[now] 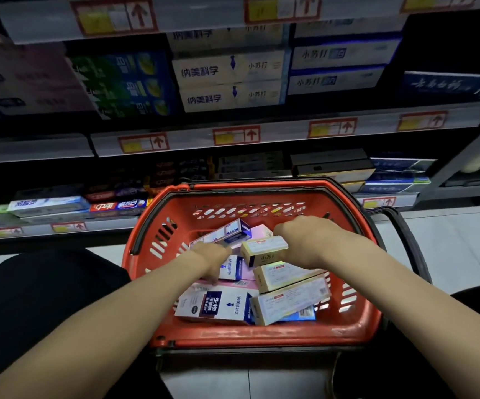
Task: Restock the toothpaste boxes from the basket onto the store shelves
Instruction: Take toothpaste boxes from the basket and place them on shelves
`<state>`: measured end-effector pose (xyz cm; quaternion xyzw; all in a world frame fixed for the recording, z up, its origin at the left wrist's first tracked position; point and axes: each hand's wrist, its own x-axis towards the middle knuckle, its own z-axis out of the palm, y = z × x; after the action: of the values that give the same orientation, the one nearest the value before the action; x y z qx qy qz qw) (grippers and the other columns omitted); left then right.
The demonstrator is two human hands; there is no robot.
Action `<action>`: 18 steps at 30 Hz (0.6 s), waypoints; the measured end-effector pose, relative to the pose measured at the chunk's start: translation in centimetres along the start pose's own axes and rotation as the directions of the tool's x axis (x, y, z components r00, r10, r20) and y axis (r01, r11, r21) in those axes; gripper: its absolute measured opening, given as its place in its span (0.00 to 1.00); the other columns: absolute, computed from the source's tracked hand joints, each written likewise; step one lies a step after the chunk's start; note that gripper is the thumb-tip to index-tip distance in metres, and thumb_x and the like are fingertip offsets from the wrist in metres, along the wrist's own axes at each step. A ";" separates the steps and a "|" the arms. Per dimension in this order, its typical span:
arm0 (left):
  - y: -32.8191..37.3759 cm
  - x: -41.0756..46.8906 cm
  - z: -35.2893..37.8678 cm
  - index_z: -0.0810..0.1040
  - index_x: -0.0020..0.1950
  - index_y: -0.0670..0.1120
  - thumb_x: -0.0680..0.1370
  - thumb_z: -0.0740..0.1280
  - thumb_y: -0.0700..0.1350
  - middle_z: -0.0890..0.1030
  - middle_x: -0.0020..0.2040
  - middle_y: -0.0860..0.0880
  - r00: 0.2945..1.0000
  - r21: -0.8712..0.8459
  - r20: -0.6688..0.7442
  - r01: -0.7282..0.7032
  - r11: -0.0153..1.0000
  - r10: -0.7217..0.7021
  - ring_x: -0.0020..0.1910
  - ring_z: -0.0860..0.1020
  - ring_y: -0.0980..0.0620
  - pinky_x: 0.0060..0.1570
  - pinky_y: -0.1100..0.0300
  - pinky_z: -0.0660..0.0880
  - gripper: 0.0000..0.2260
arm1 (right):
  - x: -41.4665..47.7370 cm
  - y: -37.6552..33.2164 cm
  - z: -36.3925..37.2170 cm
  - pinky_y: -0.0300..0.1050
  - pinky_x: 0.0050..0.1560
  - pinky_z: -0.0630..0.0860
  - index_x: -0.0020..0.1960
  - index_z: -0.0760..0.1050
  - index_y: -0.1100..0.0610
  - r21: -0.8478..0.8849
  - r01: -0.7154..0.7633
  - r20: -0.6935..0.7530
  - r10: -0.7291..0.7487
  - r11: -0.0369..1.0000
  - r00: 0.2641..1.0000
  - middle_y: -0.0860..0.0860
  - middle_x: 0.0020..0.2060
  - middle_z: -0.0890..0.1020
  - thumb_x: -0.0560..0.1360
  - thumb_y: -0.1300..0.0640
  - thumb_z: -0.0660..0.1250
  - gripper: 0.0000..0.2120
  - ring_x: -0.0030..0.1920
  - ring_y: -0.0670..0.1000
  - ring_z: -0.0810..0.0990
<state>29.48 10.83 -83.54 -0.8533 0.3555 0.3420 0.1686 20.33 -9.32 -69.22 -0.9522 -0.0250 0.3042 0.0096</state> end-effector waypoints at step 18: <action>-3.2 -13.2 -12.1 0.85 0.60 0.45 0.69 0.79 0.56 0.88 0.48 0.46 0.866 -0.783 -0.156 -0.402 -0.474 -0.475 0.40 0.85 0.49 0.39 0.56 0.81 0.24 | -2.8 1.2 -2.1 0.42 0.62 0.73 0.79 0.65 0.51 0.507 0.034 -0.050 -0.010 0.861 0.999 0.50 0.71 0.76 0.78 0.41 0.71 0.35 0.69 0.52 0.76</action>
<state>30.61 13.14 -65.53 -0.6259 -0.1273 0.2320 -0.7336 19.35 -10.70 -65.90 -0.9225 0.0454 0.2781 0.2640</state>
